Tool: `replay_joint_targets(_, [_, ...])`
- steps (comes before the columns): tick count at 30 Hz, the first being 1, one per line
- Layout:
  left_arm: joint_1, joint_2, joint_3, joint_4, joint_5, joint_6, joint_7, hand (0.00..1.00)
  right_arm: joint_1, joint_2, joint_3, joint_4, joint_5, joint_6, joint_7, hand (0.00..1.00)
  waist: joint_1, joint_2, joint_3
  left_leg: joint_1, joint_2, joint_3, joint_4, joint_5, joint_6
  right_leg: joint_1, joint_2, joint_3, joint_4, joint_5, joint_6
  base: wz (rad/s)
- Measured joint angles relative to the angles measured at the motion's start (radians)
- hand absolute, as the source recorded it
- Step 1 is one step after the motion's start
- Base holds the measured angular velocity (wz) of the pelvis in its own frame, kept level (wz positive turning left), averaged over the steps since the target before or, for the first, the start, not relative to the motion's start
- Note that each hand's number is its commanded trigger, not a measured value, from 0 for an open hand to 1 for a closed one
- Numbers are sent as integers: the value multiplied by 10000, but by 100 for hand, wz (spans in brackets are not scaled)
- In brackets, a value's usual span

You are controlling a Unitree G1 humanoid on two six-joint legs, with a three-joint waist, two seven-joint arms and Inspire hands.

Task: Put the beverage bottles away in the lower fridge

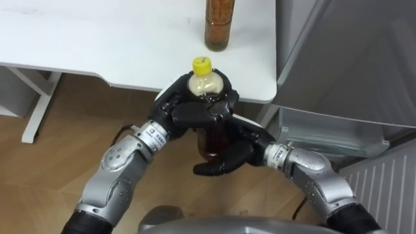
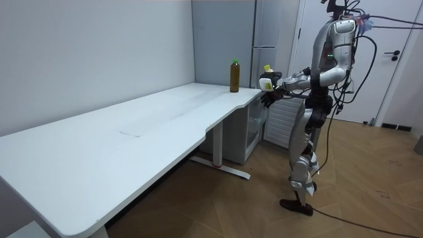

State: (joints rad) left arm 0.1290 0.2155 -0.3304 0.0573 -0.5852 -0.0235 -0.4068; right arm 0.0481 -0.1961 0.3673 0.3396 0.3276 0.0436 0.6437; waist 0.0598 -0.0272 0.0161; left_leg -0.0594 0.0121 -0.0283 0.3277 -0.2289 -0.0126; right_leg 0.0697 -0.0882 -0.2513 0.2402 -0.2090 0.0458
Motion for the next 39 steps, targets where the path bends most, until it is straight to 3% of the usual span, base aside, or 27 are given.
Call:
replay_joint_targets(7, [254,108,-205,1,4,13,-24,100,46,-147,57,2,978,9,126,0,-34,0,-2,5,0,2,28,2,1,4,1,6,-1,0,0,0])
replay_joint_targets(8, [288,183,-256,1,4,14,-37,100,68,-152,57,1,1134,9,149,18,-32,0,-2,5,0,0,43,2,1,2,1,-1,-1,0,0,0])
replay_joint_targets(9, [310,220,-296,0,5,22,-98,100,92,-149,59,3,1284,29,172,55,-60,1,-1,-4,0,-9,67,2,1,2,3,-3,-3,0,0,0])
replay_joint_targets(10, [312,225,-294,-1,5,24,-145,100,126,-154,57,3,1377,29,183,67,-58,1,-1,-8,-1,-14,74,2,1,6,3,-8,-3,0,0,0])
replay_joint_targets(11, [313,259,-288,-1,5,24,-240,100,141,-154,55,3,1428,29,202,89,-56,1,-1,-9,-1,-15,80,2,1,9,3,-9,-2,0,0,0])
replay_joint_targets(12, [313,271,-287,-1,5,24,-330,100,142,-154,55,2,1448,29,214,100,-56,2,-1,-10,-1,-15,85,2,2,11,3,-9,-2,0,0,0])
replay_joint_targets(22, [312,289,-402,-20,69,-125,-704,99,242,-213,126,13,1853,254,119,100,-61,95,-40,-92,-1,-36,95,0,2,-13,12,-36,1,0,0,0])
replay_joint_targets(24, [315,291,-390,-20,56,-104,-704,74,242,-237,207,13,1849,221,137,100,-65,113,-52,-87,-2,-36,97,0,2,-11,11,-35,4,0,-1,0])
replay_joint_targets(25, [319,289,-391,-19,37,-100,-704,33,242,-243,212,13,1849,221,137,100,-64,113,-52,-86,-2,-35,96,0,2,-11,11,-35,4,0,0,0])
replay_joint_targets(26, [333,283,-387,-18,-121,-74,-703,0,242,-245,224,13,1850,205,137,100,-68,114,-51,-86,-2,-36,97,0,2,-11,11,-35,4,0,0,0])
replay_joint_targets(39, [342,231,-355,-25,-145,-46,-668,0,241,-202,400,6,1869,195,83,100,-132,112,-51,-46,5,-9,89,0,2,6,11,8,22,0,0,0])
